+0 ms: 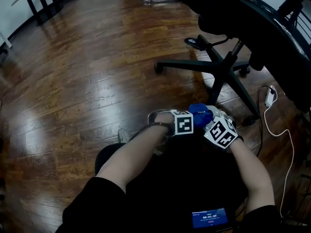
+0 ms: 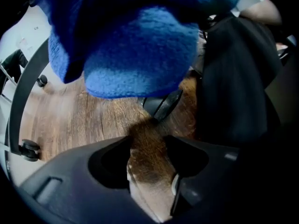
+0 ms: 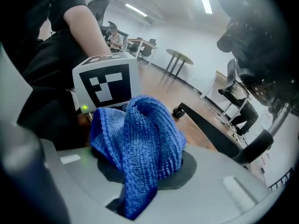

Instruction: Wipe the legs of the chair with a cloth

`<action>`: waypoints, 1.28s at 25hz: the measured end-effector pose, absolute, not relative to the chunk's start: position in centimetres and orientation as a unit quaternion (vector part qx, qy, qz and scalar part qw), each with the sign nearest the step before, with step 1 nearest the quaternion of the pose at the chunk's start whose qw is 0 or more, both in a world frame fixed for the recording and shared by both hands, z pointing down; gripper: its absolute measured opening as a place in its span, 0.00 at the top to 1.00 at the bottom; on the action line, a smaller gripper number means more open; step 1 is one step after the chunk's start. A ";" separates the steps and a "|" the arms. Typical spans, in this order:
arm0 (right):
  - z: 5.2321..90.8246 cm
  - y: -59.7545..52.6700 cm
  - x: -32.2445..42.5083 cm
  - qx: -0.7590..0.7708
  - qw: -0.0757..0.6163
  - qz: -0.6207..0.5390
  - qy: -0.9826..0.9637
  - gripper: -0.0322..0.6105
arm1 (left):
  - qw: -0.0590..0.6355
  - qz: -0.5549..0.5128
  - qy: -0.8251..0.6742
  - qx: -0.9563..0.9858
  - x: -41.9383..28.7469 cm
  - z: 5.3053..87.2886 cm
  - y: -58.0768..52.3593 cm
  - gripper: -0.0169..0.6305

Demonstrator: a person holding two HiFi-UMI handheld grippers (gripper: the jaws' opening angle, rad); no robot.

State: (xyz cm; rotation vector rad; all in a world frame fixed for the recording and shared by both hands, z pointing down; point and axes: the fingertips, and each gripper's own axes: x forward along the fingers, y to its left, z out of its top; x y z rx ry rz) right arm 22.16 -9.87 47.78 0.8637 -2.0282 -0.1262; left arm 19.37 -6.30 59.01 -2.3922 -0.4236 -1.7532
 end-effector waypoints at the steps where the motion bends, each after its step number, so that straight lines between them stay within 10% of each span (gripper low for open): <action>1: 47.7 -10.5 22.6 0.356 0.451 -0.056 -0.817 0.79 | 0.072 -0.584 -0.144 -0.796 19.4 59.0 -6.3 0.58; 14: 41.9 -26.5 36.5 0.585 0.414 -0.033 -0.696 0.80 | 0.077 -0.608 -0.162 -0.773 19.6 59.2 -6.4 0.58; 32: 49.0 -7.7 20.6 0.320 0.465 -0.008 -0.825 0.81 | 0.068 -0.595 -0.135 -0.790 19.1 59.2 -6.6 0.58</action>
